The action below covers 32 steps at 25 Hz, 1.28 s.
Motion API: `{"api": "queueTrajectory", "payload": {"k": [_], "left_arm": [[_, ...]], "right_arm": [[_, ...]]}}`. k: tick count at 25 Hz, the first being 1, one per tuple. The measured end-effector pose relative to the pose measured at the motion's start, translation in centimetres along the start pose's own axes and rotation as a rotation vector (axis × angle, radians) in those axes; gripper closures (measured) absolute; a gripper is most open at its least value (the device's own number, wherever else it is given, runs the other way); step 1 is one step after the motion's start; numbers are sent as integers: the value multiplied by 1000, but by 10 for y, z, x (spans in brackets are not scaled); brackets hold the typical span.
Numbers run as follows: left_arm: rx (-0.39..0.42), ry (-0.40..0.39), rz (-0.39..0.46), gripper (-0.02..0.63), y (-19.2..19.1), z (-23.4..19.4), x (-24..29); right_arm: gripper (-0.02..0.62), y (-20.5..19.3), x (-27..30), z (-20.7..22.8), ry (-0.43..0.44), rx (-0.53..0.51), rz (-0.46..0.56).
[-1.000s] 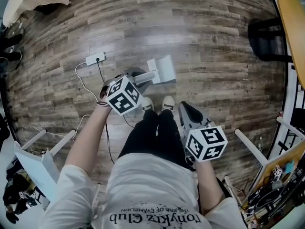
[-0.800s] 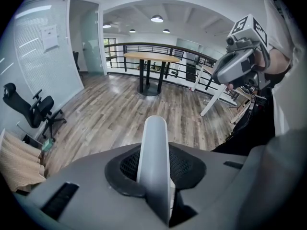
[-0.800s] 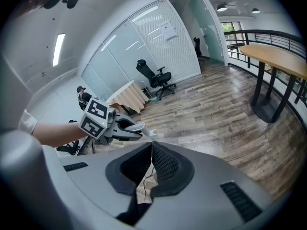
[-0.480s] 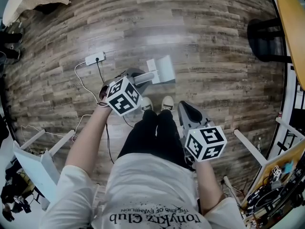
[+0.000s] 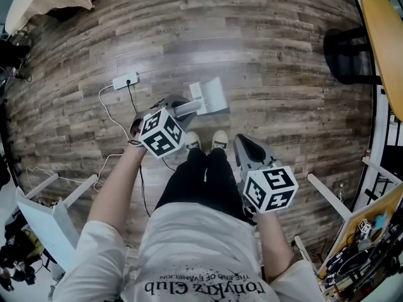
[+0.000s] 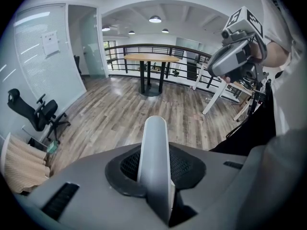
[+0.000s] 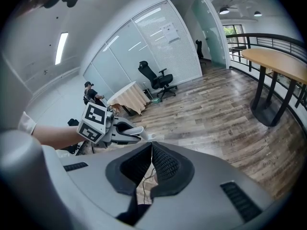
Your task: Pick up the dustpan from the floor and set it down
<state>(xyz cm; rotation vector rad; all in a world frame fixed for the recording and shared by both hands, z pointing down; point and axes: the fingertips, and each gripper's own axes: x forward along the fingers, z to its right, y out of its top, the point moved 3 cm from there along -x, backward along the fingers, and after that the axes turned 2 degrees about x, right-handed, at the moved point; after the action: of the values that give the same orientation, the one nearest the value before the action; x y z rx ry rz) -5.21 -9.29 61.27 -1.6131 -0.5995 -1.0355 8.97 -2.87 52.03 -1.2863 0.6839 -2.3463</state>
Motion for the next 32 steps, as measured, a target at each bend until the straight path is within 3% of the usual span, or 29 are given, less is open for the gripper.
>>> {"api": "queueTrajectory", "payload": {"k": [7,26,32], "left_arm": [[-20,34,-10,497,-9,8,-25],[-218,140,1,497,4,47,-153],[-242,156,25,497,11,68,-179]], "right_arm": [[569,9,-7,-14,21,-39,26],[569,27,-49,-60,104,-181,37],[569,21,-62,-70,105,-203,47]]}}
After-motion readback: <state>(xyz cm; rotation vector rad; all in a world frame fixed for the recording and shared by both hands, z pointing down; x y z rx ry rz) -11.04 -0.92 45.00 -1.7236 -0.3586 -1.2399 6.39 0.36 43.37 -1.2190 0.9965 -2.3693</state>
